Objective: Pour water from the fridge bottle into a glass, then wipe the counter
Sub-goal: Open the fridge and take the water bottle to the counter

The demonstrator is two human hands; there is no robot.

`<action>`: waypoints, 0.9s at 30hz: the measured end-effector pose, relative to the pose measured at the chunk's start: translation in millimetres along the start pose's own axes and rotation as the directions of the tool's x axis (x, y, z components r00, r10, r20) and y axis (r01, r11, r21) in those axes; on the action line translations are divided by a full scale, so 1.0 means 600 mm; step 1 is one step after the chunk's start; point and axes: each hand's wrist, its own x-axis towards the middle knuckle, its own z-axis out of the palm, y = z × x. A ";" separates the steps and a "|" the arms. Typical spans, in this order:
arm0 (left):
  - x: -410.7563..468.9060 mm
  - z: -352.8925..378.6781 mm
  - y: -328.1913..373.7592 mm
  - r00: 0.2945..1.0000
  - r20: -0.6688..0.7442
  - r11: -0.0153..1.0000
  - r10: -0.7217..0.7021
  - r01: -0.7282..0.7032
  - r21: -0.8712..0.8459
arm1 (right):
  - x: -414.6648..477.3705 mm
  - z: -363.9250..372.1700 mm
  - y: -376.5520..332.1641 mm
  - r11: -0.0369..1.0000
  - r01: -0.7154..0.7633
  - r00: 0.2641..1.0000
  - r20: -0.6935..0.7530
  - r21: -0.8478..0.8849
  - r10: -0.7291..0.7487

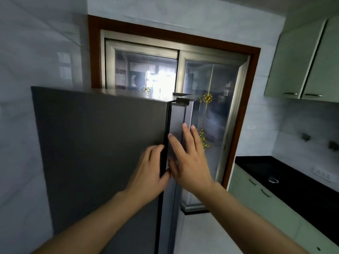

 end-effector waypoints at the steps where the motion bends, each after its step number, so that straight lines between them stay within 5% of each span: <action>1: 0.006 0.010 -0.012 0.999 -0.041 0.998 0.018 -0.015 0.060 | 0.004 0.012 0.010 0.999 0.032 0.999 -0.024 -0.035 -0.033; 6: 0.043 0.033 -0.073 0.986 -0.128 0.955 0.110 -0.070 0.287 | 0.008 0.064 0.064 0.972 0.227 0.956 -0.174 -0.067 -0.236; 14: 0.057 0.064 -0.101 0.949 -0.216 0.899 0.229 -0.121 0.421 | 0.015 0.065 0.087 0.938 0.338 0.927 -0.149 -0.072 -0.345; 27: 0.055 0.044 -0.089 0.955 -0.203 0.899 0.216 -0.113 0.422 | -0.021 0.043 0.104 0.975 0.209 0.963 -0.159 -0.082 -0.220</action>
